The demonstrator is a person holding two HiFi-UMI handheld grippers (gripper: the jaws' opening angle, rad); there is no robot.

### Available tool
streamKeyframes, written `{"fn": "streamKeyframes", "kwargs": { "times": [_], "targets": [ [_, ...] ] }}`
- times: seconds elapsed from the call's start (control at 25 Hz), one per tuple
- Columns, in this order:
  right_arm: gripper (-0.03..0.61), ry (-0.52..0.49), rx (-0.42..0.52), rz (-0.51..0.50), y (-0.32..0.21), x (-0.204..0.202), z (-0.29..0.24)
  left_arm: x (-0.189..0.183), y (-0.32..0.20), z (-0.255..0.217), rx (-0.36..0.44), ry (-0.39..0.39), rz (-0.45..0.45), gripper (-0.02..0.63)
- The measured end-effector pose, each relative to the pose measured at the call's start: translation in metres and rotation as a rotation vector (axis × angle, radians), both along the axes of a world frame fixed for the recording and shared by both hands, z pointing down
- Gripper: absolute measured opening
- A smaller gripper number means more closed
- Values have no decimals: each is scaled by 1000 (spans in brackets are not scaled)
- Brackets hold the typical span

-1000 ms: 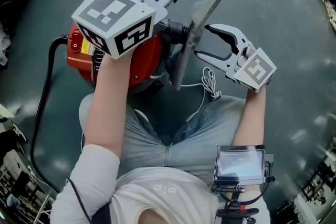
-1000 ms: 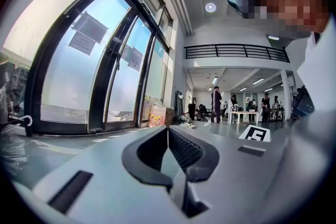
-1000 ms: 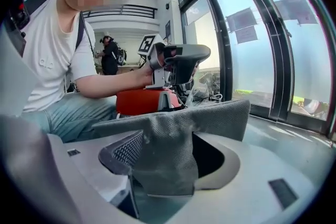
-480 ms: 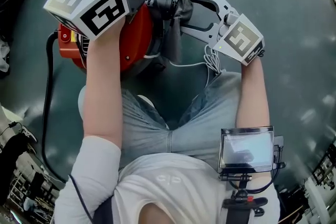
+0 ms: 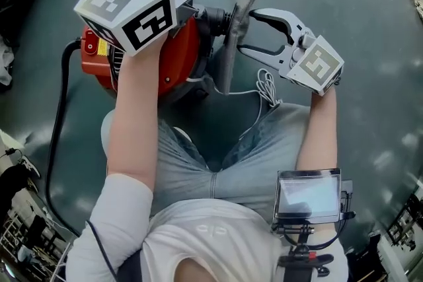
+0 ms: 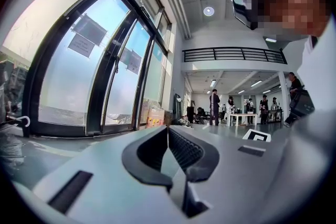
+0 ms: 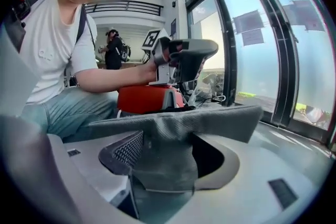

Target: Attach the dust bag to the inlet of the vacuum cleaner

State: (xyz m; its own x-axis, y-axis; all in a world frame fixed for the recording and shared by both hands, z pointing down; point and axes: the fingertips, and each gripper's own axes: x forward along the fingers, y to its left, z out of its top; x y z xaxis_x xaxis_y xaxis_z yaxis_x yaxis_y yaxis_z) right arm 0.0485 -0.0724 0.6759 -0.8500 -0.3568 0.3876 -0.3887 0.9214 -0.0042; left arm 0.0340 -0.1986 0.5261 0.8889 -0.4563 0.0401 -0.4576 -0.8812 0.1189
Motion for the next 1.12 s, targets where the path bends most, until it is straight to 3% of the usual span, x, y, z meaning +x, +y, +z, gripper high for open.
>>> {"fn": "streamKeyframes", "kwargs": {
  "times": [0.2,0.36,0.64,0.72,0.84,0.92,1.04,1.12],
  "targets": [
    [299,14,83,11,-8,-22,-1,1,1,-1,0,3,1,15],
    [299,-12,79,18,-6,-23,-2,0,0,2,-8,-6,-1,15],
    [299,-60,46,117,-13,25,-28,0,1,8,-20,-21,2,17],
    [299,-82,39,197,-18,42,-41,-1,1,-2,-5,21,-15,17],
    [299,-104,11,342,-25,53,-57,-17,7,-22,-21,156,-68,18],
    [299,-195,-11,416,-26,48,-73,-29,16,-26,-61,163,-85,18],
    [299,-371,-145,479,-15,47,-87,-27,33,-28,-108,106,-118,18],
    [299,-412,-185,521,-2,57,-101,-15,47,-25,-164,118,-155,18]
  ]
}}
